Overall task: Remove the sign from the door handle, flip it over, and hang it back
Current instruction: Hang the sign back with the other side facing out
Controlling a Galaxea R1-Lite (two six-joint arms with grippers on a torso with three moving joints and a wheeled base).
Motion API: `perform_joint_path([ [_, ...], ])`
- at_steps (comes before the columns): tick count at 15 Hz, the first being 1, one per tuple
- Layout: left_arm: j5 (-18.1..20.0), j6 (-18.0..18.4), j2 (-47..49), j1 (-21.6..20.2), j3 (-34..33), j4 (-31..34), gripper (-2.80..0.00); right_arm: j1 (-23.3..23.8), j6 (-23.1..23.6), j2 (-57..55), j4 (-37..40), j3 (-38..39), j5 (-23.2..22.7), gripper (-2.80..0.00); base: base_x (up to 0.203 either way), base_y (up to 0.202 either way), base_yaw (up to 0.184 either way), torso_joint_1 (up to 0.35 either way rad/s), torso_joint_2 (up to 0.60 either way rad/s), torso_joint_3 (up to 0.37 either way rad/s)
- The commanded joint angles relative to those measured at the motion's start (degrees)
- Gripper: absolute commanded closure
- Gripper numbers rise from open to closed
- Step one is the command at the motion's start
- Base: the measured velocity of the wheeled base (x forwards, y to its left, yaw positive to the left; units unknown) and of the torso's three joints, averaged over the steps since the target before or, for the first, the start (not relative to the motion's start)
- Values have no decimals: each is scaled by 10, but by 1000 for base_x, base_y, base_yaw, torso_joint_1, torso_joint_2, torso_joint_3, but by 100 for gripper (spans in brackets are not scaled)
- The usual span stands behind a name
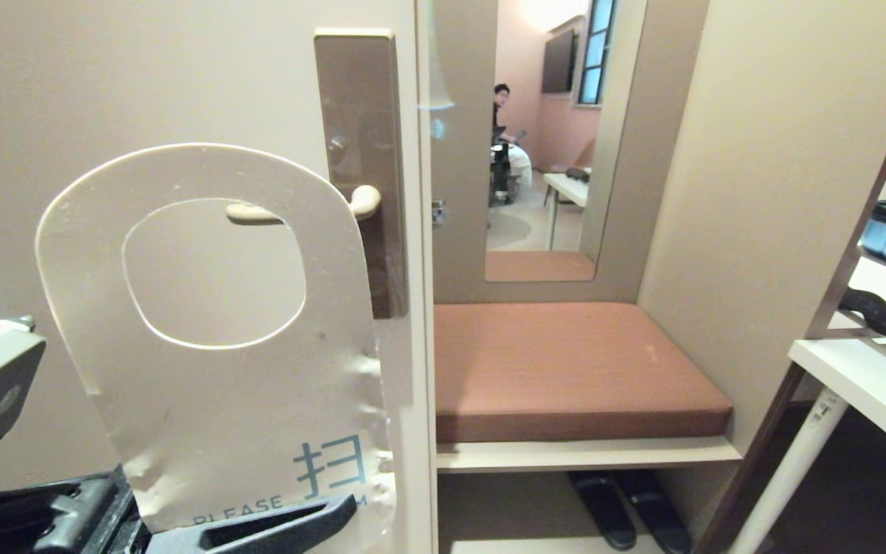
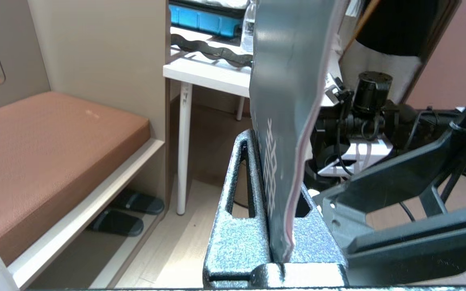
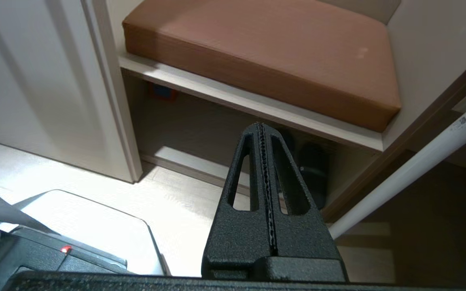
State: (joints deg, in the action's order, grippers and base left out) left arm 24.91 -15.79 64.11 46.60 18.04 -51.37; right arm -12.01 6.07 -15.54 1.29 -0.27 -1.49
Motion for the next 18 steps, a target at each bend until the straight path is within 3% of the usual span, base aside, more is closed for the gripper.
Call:
perform_joint_path([
  [1,-13,-1,1,0,2,-3,0,0,-4,0,0,-1,0,0,0,0,0,0,0,0],
  [8,-22,-1,0,-7,3,-4,0,10,-4,-1,0,0,0,0,0,0,0,0,0,0],
  [10,-25,-1,0,-40,4,-4,0,48,-4,-1,-7,2,0,0,0,0,0,0,0,0],
  [13,-25,-2,-1,-82,3,-2,0,52,-4,-1,-10,3,0,0,0,0,0,0,0,0],
  [16,-25,-1,-2,-126,2,-1,0,103,-4,19,-10,3,0,0,0,0,0,0,0,0],
  [18,-25,-1,-2,-154,3,-1,0,108,-4,65,-10,3,0,0,0,0,0,0,0,0],
])
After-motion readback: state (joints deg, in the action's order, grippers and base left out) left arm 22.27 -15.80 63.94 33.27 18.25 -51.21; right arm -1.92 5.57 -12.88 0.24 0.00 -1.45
